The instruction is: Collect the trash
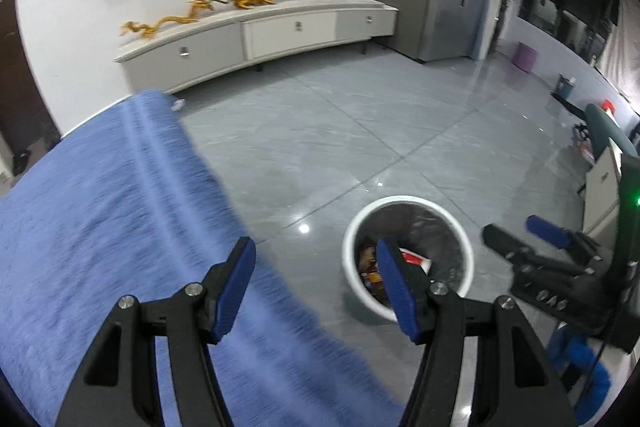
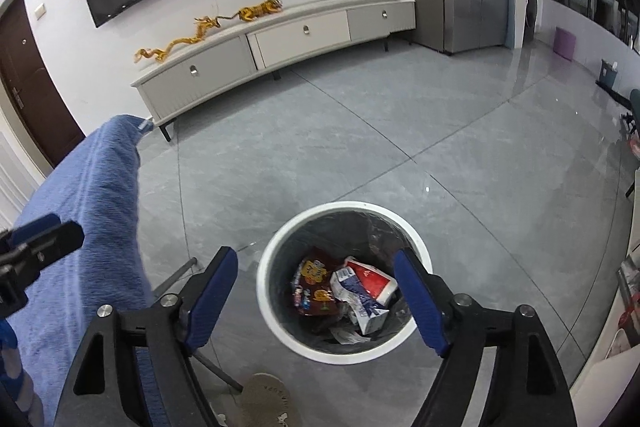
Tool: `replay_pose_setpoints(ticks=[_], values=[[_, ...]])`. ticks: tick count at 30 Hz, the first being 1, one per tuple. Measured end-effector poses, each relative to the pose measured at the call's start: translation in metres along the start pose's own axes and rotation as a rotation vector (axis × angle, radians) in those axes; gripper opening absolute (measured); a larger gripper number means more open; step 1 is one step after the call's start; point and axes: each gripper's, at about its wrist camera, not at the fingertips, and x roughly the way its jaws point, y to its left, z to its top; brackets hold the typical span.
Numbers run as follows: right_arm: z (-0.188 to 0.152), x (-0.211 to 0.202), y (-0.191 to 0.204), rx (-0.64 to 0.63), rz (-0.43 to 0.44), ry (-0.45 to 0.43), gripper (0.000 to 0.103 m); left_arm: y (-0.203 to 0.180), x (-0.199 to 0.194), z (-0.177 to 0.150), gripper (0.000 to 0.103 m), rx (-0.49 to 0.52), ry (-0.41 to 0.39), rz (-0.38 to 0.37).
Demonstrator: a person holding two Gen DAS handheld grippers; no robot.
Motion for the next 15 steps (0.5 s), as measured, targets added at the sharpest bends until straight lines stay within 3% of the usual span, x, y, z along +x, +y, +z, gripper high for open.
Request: replay_pose_setpoints(ticks=[6, 9, 15], values=[[-0.007, -0.018, 0.028, -0.045, -0.005, -0.006, 0.088, 0.041, -0.036, -0.018, 0.063, -0.052, -0.060, 0.060], [-0.010, -0.025, 0.042, -0.071, -0.006, -0.004, 0.091, 0.060, -0.052, -0.026, 0.071, -0.086, -0.090, 0.091], [-0.011, -0.037, 0.070, -0.130, -0.005, -0.015, 0.095, 0.097, -0.082, -0.043, 0.072, -0.142, -0.146, 0.145]])
